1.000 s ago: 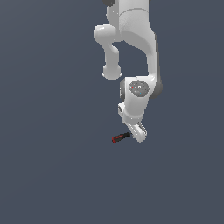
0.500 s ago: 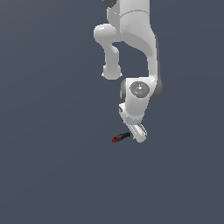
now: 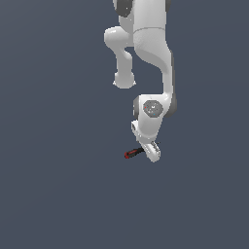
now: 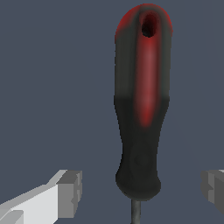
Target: Pick up the object and move it to a goal position.
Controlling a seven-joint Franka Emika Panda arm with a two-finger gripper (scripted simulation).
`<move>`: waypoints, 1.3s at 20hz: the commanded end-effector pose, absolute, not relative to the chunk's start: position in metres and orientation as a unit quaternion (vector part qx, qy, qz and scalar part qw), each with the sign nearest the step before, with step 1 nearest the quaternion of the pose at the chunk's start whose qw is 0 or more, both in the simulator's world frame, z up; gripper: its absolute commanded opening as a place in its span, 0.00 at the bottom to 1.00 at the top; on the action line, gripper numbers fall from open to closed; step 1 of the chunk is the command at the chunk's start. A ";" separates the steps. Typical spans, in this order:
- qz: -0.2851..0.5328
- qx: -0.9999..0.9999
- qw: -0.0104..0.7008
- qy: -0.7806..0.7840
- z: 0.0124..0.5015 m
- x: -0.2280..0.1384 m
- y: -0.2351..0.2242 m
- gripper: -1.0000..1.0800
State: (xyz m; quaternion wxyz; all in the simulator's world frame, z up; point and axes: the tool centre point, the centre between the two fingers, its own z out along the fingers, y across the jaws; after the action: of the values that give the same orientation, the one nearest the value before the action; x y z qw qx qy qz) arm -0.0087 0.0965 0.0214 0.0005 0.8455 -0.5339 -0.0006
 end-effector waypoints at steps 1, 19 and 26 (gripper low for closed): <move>0.000 0.845 0.000 -0.534 0.016 -0.008 0.097 0.96; 0.000 0.845 0.000 -0.534 0.020 -0.009 0.094 0.00; -0.001 0.845 -0.001 -0.534 0.045 -0.018 0.077 0.00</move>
State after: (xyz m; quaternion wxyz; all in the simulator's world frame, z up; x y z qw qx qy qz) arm -0.0161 0.0816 0.0373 0.0002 0.8456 -0.5339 -0.0011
